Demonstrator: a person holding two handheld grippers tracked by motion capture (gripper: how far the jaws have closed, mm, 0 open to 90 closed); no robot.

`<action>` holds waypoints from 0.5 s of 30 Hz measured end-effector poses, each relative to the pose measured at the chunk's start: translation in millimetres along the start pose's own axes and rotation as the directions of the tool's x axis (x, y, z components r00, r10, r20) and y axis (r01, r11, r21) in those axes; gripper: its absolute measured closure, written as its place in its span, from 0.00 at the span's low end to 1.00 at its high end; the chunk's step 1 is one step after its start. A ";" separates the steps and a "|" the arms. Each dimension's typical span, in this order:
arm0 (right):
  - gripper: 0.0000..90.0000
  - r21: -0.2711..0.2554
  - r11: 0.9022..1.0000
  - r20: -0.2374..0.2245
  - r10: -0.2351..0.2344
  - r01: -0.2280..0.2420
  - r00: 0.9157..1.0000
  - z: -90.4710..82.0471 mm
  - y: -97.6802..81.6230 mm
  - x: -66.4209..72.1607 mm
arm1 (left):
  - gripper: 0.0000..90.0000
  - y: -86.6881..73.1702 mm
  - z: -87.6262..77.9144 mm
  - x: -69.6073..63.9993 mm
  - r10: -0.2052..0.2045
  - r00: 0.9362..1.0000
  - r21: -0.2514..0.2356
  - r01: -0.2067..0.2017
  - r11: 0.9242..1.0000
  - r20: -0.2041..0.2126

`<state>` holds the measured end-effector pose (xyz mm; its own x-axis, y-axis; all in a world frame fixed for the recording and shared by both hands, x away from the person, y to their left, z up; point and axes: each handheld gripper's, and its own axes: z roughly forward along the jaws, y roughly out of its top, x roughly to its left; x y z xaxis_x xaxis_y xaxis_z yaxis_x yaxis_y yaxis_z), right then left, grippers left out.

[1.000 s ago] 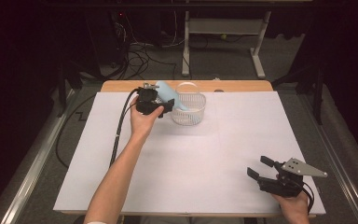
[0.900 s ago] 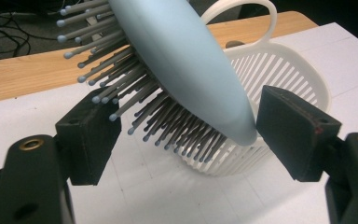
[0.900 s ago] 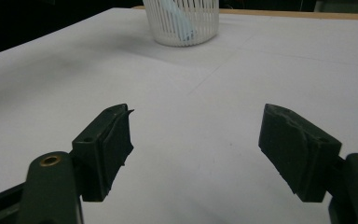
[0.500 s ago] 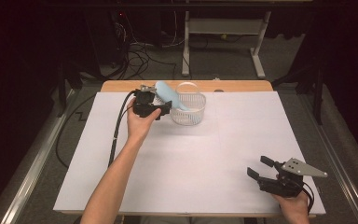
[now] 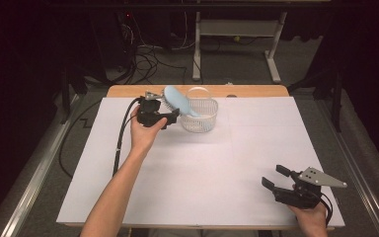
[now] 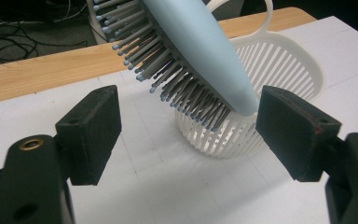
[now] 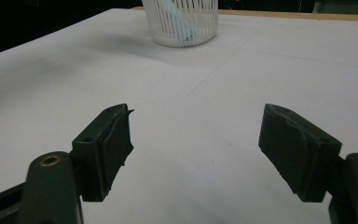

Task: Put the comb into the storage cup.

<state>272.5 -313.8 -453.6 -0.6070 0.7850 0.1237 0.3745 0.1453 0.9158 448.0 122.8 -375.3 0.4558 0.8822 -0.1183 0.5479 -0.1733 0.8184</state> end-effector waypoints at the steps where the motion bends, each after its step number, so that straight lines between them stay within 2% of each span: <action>1: 0.29 0.000 1.000 0.001 0.001 -0.001 1.000 -0.1 0.0 0.0 | 0.26 -0.3 -1.1 -0.3 0.003 1.000 -0.001 -0.003 1.000 -0.002; 15: 0.28 -0.008 1.000 0.004 0.004 -0.004 1.000 -1.3 0.4 -0.4 | 0.26 -5.3 -12.9 3.3 0.011 1.000 -0.013 -0.011 1.000 -0.012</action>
<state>272.0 -314.8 -452.8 -0.6029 0.7879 0.1257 0.3715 0.1378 0.9181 437.6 132.3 -372.7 0.4533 0.8855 -0.1023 0.5338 -0.1777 0.8268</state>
